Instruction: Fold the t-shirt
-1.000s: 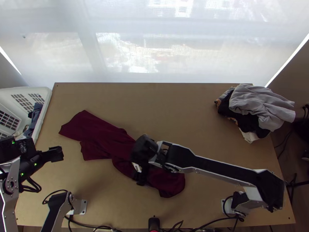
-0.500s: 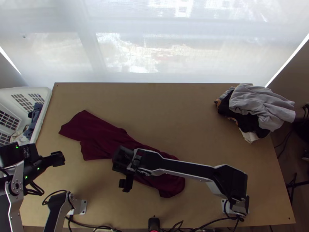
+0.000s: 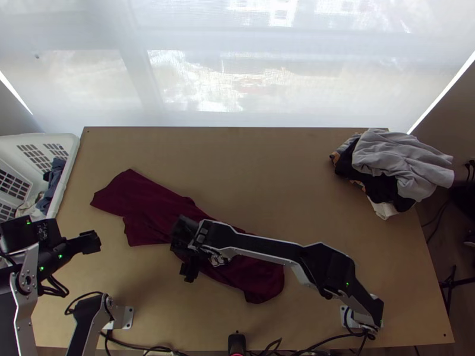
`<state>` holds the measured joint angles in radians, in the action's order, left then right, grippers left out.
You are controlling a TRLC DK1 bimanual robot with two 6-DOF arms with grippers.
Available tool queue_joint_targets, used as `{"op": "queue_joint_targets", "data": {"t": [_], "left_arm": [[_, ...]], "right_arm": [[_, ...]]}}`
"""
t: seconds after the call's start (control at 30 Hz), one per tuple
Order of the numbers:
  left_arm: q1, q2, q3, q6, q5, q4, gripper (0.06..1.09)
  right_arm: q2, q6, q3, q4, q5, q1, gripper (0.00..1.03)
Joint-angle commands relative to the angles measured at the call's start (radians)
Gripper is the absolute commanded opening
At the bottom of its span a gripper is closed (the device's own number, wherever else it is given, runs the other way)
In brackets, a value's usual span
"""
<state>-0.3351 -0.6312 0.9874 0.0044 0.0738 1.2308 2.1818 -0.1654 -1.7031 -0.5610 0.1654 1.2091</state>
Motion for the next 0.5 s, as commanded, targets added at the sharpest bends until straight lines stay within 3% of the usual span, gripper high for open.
{"op": "queue_joint_targets", "data": {"t": [0.0, 0.17, 0.47], "left_arm": [[0.001, -0.015, 0.005, -0.001, 0.001, -0.011, 1.04], [0.001, -0.013, 0.005, -0.001, 0.004, -0.013, 1.04], [0.019, -0.007, -0.007, -0.001, 0.014, -0.014, 1.04]], "right_arm": [[0.047, -0.025, -0.032, 0.001, -0.001, -0.017, 0.51], [0.026, -0.026, -0.043, -0.010, -0.001, -0.036, 0.03], [-0.194, -0.008, -0.049, -0.062, -0.001, -0.097, 0.03]]}}
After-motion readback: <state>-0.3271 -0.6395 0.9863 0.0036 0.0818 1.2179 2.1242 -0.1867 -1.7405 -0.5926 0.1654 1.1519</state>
